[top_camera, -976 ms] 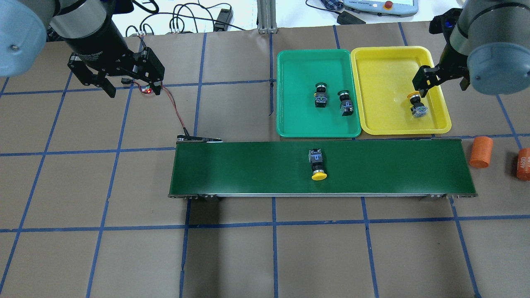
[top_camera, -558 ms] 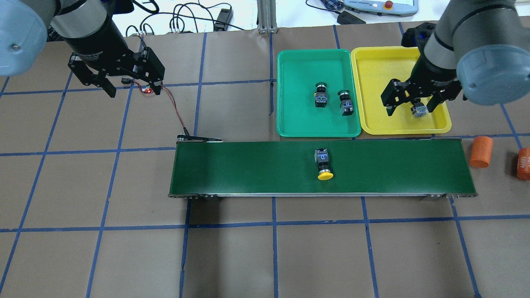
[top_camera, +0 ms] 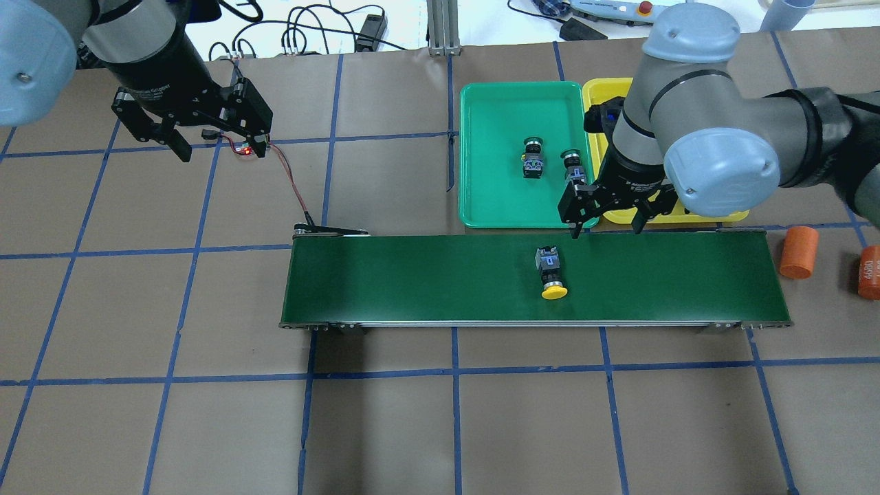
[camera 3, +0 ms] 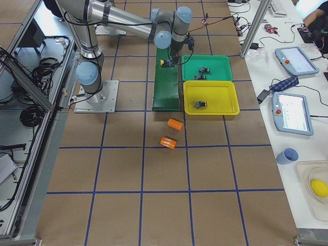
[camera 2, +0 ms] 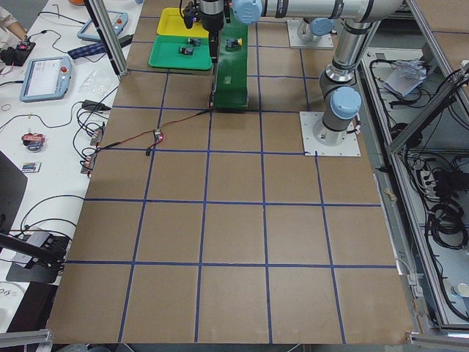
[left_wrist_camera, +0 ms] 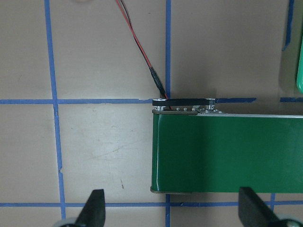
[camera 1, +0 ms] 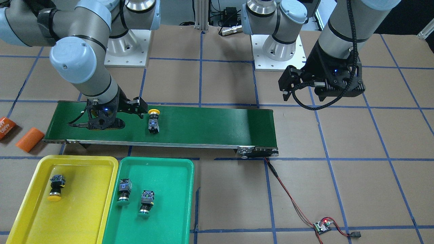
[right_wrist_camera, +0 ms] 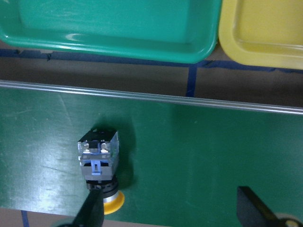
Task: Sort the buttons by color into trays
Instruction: 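Move right gripper back to belt and grasp the last yellow button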
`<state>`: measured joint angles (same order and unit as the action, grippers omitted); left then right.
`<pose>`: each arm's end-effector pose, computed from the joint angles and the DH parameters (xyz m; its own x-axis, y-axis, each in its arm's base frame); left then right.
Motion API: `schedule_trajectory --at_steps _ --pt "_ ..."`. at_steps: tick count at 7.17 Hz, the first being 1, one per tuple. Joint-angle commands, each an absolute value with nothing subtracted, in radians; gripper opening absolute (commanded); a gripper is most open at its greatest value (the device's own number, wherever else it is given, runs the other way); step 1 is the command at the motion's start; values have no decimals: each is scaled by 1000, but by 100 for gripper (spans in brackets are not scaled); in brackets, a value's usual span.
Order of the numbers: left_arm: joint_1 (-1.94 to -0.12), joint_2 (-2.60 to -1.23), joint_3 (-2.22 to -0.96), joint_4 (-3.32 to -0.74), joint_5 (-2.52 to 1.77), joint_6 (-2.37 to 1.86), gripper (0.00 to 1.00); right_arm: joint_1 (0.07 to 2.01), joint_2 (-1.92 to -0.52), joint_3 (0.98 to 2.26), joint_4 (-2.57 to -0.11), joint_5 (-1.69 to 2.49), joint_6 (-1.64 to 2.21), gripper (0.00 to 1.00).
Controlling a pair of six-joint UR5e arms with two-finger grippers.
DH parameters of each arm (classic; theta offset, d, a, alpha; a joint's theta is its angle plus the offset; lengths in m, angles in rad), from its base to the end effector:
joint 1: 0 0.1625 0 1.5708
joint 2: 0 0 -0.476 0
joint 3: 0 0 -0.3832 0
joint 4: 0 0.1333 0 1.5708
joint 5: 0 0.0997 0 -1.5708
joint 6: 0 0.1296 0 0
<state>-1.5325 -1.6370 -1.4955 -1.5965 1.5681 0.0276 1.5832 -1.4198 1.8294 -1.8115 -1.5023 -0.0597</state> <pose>-0.1139 -0.5169 0.5097 -0.9999 -0.0107 0.0031 -0.0107 0.9998 0.0165 0.1484 -0.4978 0.3363 -0.9952 -0.0597 -0.0774 -0.0717 0.9839 0.1638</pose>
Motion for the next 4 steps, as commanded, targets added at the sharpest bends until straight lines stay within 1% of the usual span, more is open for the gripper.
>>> schedule_trajectory --at_steps 1,4 --pt "-1532 -1638 -1494 -1597 1568 28 100 1588 -1401 1871 -1815 -1465 -57 100" --pt "-1532 -1635 -1499 -1595 1569 28 100 1586 -1364 1873 -1815 -1450 -55 100"
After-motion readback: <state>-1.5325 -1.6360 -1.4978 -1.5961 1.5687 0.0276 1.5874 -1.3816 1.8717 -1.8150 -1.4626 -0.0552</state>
